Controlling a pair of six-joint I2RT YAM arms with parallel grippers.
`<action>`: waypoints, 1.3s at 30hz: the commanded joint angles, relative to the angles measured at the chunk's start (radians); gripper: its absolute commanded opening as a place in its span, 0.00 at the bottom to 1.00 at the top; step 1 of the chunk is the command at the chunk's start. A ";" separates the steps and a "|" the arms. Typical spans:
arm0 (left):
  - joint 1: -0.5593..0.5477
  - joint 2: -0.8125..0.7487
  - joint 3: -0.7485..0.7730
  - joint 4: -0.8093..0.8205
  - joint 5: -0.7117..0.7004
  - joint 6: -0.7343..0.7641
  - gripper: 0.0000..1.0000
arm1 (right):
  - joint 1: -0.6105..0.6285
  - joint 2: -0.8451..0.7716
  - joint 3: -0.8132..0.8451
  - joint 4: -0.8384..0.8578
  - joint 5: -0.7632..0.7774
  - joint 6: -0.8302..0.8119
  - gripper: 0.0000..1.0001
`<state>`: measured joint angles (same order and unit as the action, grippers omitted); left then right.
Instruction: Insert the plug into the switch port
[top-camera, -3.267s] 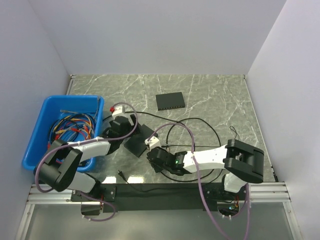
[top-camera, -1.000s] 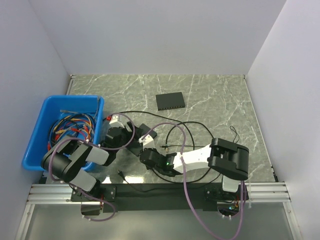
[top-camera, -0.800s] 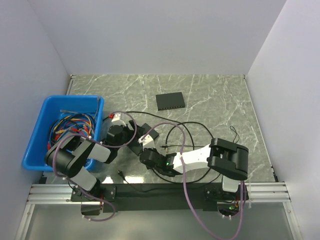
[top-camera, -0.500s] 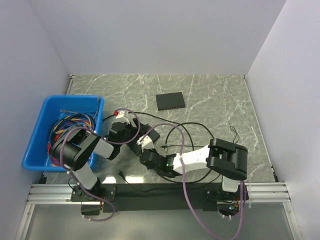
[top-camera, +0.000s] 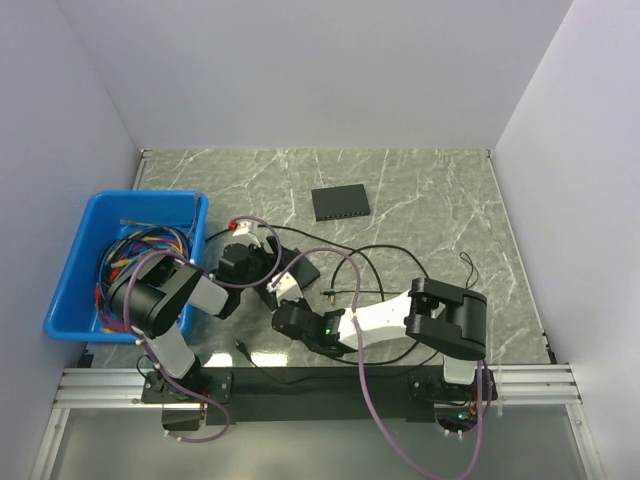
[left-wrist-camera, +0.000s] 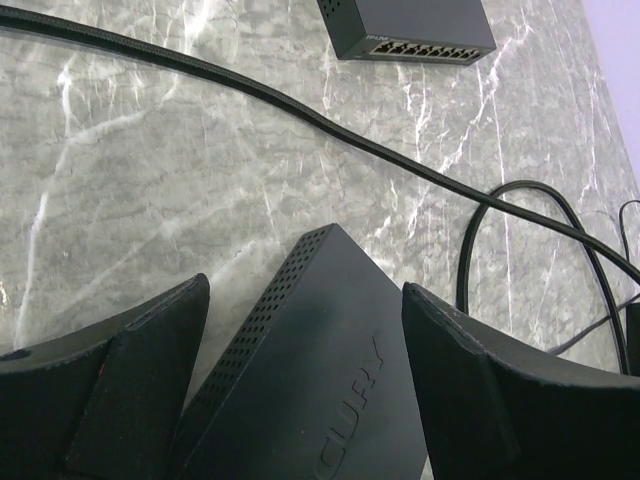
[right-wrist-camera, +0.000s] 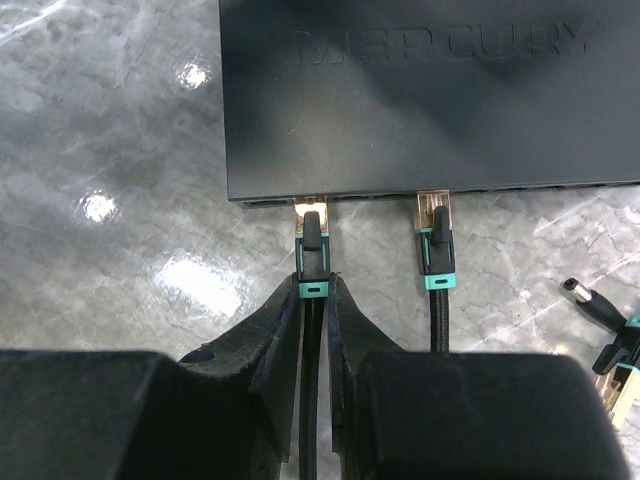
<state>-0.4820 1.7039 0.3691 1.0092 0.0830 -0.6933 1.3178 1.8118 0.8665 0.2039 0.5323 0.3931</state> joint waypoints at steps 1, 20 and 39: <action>-0.038 0.054 -0.032 -0.179 0.162 -0.063 0.84 | -0.019 0.041 0.078 0.104 0.071 0.009 0.00; -0.037 0.016 -0.073 -0.199 0.156 -0.101 0.82 | -0.020 0.089 0.135 0.065 0.087 0.006 0.00; -0.049 -0.371 -0.056 -0.592 -0.080 -0.081 0.82 | -0.020 0.118 0.149 0.100 0.005 -0.042 0.00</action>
<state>-0.4683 1.3960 0.3214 0.6006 -0.0921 -0.6933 1.3289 1.8645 0.9531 0.1360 0.5541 0.3710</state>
